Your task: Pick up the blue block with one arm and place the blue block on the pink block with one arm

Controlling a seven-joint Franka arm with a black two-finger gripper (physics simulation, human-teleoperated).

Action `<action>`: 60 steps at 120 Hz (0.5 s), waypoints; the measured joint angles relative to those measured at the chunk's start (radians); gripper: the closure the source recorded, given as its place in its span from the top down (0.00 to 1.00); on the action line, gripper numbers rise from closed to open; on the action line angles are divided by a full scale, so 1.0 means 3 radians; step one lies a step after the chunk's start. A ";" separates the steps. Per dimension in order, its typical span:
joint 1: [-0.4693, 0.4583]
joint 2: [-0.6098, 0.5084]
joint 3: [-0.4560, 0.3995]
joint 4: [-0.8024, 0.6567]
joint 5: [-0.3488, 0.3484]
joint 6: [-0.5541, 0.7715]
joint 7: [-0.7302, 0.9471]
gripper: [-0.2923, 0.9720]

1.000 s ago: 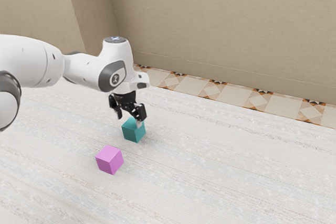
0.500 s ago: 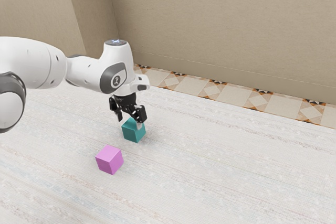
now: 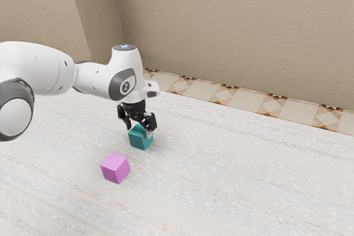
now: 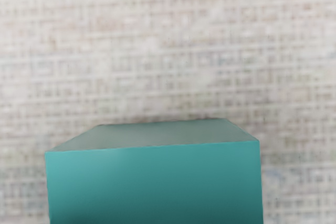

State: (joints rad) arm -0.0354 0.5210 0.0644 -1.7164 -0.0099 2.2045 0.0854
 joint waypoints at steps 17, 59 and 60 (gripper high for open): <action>-0.0001 0.0053 0.0000 0.0016 0.0006 -0.0004 0.0000 0.77; 0.0036 0.0132 -0.0004 0.0083 0.0006 -0.0007 0.0001 0.77; 0.0036 0.0134 -0.0004 0.0085 0.0006 -0.0007 0.0001 0.77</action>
State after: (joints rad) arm -0.0246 0.5612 0.0632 -1.6910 -0.0082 2.2024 0.0857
